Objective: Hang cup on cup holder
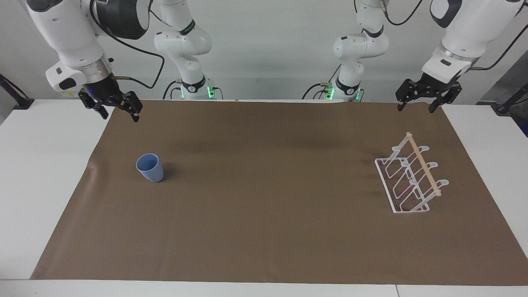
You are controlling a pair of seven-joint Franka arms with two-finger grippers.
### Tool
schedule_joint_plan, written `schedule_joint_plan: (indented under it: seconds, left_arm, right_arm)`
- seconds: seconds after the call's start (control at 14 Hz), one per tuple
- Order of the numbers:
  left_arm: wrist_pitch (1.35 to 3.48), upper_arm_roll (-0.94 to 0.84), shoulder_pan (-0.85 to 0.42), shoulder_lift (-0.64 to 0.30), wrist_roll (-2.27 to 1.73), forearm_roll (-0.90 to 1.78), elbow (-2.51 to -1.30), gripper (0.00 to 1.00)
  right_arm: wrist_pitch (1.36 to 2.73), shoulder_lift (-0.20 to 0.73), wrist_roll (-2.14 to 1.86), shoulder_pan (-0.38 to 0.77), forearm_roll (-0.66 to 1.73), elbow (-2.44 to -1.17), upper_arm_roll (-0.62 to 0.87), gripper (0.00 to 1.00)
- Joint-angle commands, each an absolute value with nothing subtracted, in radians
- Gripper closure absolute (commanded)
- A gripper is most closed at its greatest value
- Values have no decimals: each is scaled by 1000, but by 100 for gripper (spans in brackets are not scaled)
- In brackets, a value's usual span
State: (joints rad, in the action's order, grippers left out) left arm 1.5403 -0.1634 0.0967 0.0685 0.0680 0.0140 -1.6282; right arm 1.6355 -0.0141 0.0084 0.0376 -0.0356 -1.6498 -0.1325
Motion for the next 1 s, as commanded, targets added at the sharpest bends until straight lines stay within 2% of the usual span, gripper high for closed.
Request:
schedule_joint_plan:
  seconds: [0.0,0.57,0.93]
  left_arm:
    - [1549,-163,100,80,84,25,-1640,0]
    - [1554,-163,101,83,92,25,-1649,0]
    - [1554,-163,100,83,87,25,-1651,0]
  right_arm:
    - [1657,-31,21,32,-15,-1666,-130,0]
    - [1664,-37,-98,32,-28,-1681,-158,0]
    - [1787,-87,-109,34,-28,-1818,-147,0]
